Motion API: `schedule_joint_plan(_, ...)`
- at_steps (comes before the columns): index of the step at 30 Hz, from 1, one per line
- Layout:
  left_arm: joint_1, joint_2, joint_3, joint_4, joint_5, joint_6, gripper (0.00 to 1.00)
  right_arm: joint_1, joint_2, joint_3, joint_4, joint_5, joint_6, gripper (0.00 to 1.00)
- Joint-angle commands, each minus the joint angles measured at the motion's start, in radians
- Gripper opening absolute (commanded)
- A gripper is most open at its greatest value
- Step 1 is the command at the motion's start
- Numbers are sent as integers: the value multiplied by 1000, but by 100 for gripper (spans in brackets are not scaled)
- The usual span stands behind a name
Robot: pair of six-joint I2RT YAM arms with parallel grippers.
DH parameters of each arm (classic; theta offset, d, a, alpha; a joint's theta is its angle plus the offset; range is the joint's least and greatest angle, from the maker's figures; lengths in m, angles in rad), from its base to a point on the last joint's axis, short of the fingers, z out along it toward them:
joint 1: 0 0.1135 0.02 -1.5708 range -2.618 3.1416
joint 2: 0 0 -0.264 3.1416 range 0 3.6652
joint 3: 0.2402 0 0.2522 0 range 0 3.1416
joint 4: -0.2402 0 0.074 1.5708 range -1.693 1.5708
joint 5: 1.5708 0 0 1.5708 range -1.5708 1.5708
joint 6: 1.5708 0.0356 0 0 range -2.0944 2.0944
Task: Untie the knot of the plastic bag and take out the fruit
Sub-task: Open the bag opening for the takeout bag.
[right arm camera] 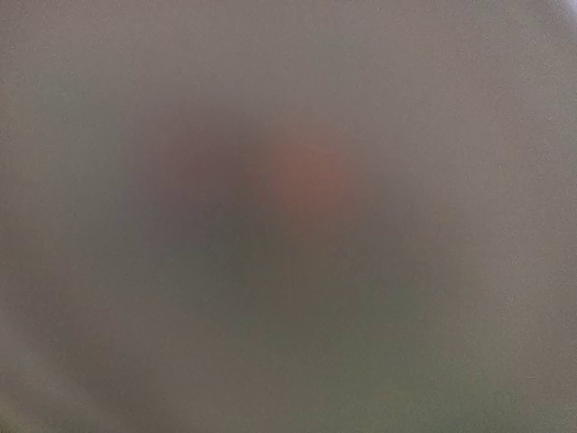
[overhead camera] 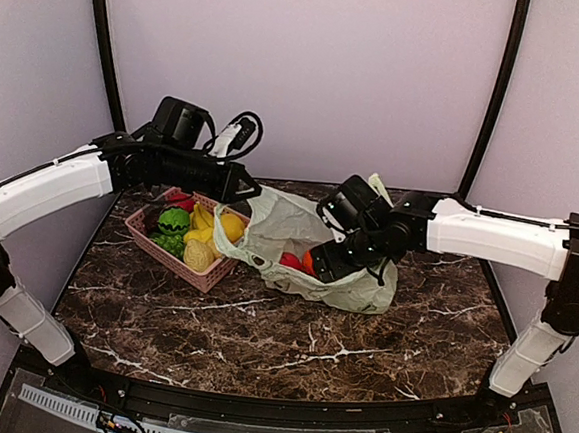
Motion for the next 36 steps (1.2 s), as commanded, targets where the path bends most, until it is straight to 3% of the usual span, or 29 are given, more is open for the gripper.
schedule_joint_plan(1,87,-77,-97,75,-6,-78,1,-40,-121,-148,-140,77,134,91)
schedule_joint_plan(7,172,-140,-178,83,-59,-94,1,-91,-300,-340,-213,76,243,95)
schedule_joint_plan(12,202,-167,-209,92,-58,-92,1,-124,-386,-405,-222,57,269,96)
schedule_joint_plan(21,183,-157,-257,181,144,-96,1,-116,-397,-320,-57,-95,155,95)
schedule_joint_plan(27,84,-140,-249,199,139,-66,1,-89,-364,-280,150,-207,106,92)
schedule_joint_plan(36,8,-104,-232,221,126,-75,1,-13,-195,-114,209,-241,25,92)
